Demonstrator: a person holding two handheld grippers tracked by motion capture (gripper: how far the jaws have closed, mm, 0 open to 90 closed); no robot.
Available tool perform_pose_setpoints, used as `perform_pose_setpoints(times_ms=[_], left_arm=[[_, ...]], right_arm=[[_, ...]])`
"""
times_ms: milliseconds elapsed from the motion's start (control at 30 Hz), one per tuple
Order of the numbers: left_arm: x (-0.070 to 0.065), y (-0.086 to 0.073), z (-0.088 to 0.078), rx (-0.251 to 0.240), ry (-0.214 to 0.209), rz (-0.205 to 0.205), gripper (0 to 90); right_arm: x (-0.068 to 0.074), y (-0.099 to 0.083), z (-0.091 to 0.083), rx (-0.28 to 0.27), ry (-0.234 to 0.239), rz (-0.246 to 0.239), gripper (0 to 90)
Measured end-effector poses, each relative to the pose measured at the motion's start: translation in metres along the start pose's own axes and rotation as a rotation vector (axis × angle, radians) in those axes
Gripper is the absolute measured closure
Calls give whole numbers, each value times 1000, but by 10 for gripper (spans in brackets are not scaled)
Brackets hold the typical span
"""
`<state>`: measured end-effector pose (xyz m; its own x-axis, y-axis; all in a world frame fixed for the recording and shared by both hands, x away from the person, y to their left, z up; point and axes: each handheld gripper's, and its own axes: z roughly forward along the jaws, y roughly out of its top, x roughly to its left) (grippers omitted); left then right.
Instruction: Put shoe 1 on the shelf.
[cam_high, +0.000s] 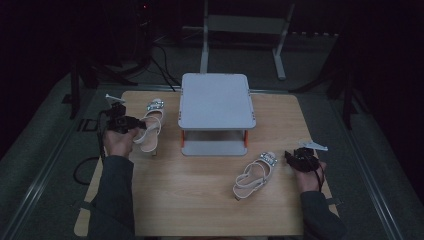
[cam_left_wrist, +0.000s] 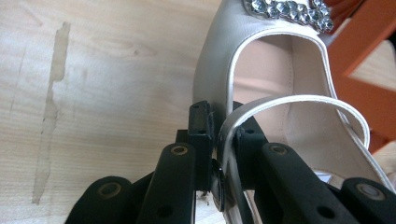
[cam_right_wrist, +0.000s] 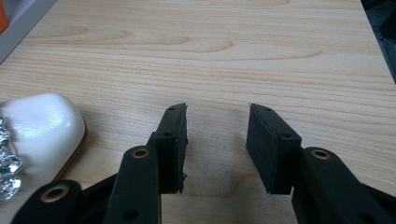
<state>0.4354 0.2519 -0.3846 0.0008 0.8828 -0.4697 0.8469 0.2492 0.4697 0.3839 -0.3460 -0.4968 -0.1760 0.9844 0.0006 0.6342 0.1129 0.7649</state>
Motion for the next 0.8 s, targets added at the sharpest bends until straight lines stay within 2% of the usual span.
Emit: perform_pose_setpoints(times_ms=[233,400,800], left_arm=[[-15,16,-17,-29,13,-8,814],[-26,25,-26,-46,-8,-5,814],[-56,45,-32,-59,-23,29,814]], right_arm=[[0,0,0,2,0,1,578],[0,0,1,1,0,1,578],[-2,1,1,-2,2,9,578]])
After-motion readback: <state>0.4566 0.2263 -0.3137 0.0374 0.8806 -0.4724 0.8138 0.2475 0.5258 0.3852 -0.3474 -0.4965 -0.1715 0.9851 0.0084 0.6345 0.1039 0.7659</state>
